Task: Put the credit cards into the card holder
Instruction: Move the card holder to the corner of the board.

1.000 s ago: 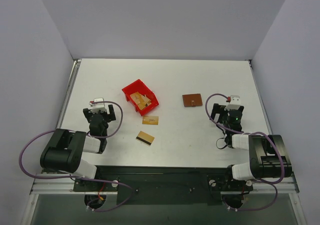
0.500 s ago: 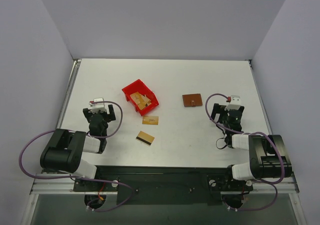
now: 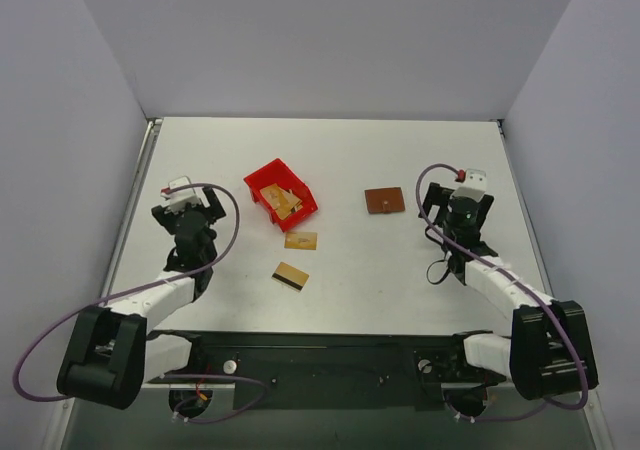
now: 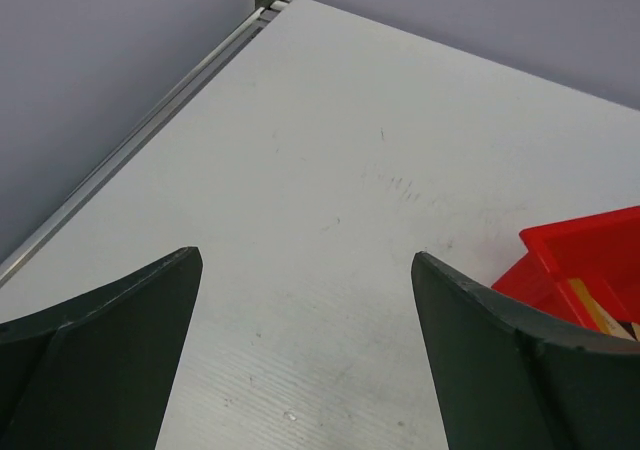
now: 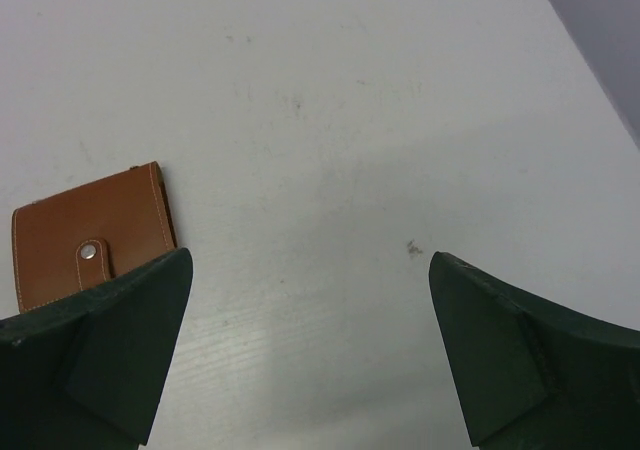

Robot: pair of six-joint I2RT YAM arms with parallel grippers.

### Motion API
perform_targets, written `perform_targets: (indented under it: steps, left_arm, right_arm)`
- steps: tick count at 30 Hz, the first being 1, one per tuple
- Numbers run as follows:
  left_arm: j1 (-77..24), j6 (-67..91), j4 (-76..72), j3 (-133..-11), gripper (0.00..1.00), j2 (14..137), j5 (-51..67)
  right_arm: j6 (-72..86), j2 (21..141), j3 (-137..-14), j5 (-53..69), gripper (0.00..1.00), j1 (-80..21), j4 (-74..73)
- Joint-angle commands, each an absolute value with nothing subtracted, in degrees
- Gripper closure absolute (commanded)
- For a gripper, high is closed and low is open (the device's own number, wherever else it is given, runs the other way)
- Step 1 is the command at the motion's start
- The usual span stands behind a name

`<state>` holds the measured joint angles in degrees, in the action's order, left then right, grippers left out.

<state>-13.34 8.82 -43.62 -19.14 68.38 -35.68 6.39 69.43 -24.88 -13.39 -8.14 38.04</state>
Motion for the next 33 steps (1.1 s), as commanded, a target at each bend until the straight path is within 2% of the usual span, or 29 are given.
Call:
perform_targets:
  steps: [1,4,6,12,16,18,20,22,26,33]
  left_arm:
    - [-15.55,15.28,-28.32,-25.21,0.03,65.57,-42.44]
    - [-16.7,23.0,-16.14,-28.9,0.03,63.12,-43.68]
    - [-15.56,31.01,-4.9,-33.65,0.03,62.06,-35.04]
    - [-13.98,35.06,7.0,-41.56,0.03,61.52,-21.11]
    - [-9.6,41.03,11.95,-43.68,0.03,61.35,-14.44]
    - [-5.04,46.04,9.69,-39.84,0.03,60.74,-8.14]
    - [-1.08,46.58,4.52,-36.32,0.09,60.38,-0.31]
    - [-0.26,45.1,3.87,-35.68,0.15,60.38,1.48]
    - [-0.7,41.5,7.64,-38.57,0.19,61.08,0.53]
    - [-6.58,37.53,16.78,-45.52,0.23,62.14,-9.83]
  right_arm:
    - [21.06,67.85,-31.53,-21.26,0.0,-8.09,24.93]
    - [24.7,71.26,-40.66,-17.69,0.0,-6.69,13.91]
    - [23.91,73.73,-44.02,-12.32,0.0,-6.33,10.12]
    - [25.12,78.48,-47.37,-6.07,0.0,-4.58,7.38]
    - [30.59,82.43,-48.25,6.83,0.01,-0.27,8.34]
    - [29.97,85.06,-49.48,9.75,0.04,-0.18,8.09]
    - [29.71,87.96,-51.85,11.06,0.04,-0.18,7.04]
    - [29.62,90.68,-53.25,13.17,0.05,-0.26,7.03]
    - [29.18,95.18,-54.23,16.69,0.08,-0.26,8.34]
    - [30.41,102.21,-55.46,19.51,0.1,-0.26,11.07]
